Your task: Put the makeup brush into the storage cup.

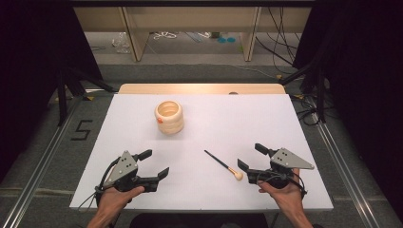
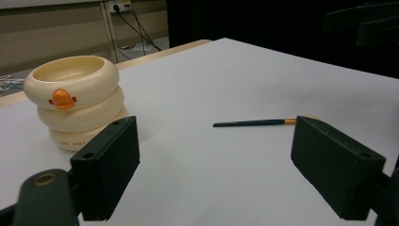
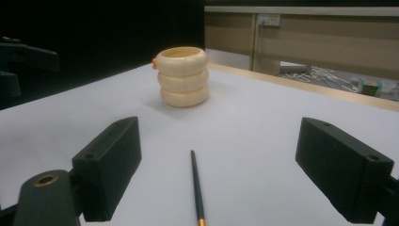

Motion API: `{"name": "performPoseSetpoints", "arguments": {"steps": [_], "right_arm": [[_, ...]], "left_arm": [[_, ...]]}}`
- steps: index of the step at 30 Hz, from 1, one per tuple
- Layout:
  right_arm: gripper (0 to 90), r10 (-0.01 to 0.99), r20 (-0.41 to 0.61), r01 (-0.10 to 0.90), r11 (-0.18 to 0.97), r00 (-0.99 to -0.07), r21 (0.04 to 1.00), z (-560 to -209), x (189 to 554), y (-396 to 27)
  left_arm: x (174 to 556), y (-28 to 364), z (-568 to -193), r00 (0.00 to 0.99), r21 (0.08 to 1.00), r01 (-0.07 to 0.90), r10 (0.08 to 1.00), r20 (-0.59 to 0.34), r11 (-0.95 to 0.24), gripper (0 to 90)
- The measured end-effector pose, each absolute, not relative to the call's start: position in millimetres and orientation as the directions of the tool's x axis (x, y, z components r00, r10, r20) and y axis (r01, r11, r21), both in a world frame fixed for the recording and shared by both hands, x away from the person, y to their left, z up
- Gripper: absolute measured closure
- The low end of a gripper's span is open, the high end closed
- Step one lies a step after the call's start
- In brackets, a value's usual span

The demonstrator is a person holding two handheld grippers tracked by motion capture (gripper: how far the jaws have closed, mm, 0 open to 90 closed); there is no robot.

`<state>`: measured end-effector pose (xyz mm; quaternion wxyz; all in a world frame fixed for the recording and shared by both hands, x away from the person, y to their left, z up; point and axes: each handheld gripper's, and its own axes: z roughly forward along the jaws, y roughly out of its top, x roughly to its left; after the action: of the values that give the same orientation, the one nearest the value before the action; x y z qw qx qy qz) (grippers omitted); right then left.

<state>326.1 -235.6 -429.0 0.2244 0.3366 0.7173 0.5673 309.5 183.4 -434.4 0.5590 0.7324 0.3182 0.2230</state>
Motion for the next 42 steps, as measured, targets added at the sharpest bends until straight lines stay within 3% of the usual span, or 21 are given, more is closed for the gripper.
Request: {"name": "performPoseSetpoints", "arguments": {"steps": [3,17,24,37,42], "right_arm": [[15.6,0.730,0.024,0.193,0.150,-0.683,0.970,-429,330,-233],[16.3,0.698,-0.061,0.225,0.311,-0.713,0.923,-416,343,-228],[18.6,0.658,-0.143,0.225,0.442,-0.739,0.868,-410,356,-217],[21.5,0.597,-0.167,0.275,0.576,-0.784,0.769,-410,374,-200],[22.5,0.589,-0.134,0.347,0.628,-0.797,0.696,-413,386,-192]], "left_arm": [[310,183,-435,0.698,0.962,0.217,0.715,-0.033,-0.168,15.9],[311,183,-435,0.696,0.960,0.220,0.717,-0.030,-0.173,15.9],[311,183,-436,0.692,0.960,0.228,0.720,-0.040,-0.166,15.9],[311,183,-435,0.697,0.958,0.222,0.716,-0.026,-0.182,15.9],[312,182,-436,0.698,0.959,0.225,0.715,-0.036,-0.172,15.9]]}}
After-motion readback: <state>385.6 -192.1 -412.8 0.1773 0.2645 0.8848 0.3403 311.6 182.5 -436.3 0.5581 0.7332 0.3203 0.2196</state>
